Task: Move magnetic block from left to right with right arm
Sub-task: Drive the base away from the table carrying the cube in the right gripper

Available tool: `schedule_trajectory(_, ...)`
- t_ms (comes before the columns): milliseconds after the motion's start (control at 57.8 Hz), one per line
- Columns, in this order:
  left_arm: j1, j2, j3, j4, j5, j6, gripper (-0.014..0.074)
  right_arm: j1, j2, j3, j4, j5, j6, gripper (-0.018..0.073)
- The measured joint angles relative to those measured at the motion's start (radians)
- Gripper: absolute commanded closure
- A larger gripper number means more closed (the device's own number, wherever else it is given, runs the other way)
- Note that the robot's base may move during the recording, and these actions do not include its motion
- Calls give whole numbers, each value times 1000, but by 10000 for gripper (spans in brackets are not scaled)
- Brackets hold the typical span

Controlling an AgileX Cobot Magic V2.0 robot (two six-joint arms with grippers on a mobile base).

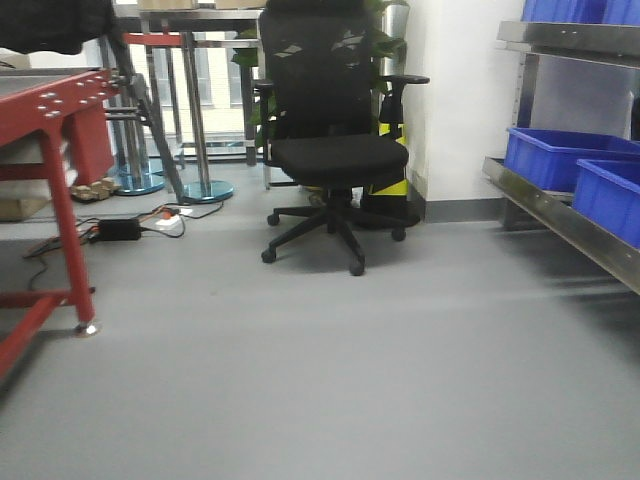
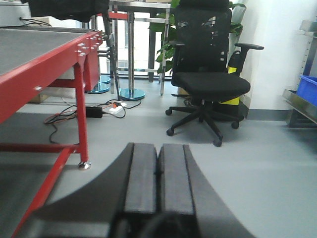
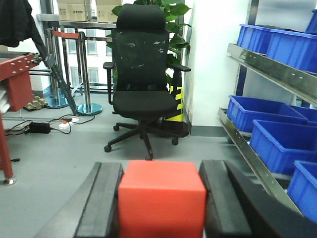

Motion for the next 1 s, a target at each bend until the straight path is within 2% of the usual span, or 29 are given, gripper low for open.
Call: schedule_trajectory(1003,0,0,0,0,0,0,722,0,0,0,0,0,0,323)
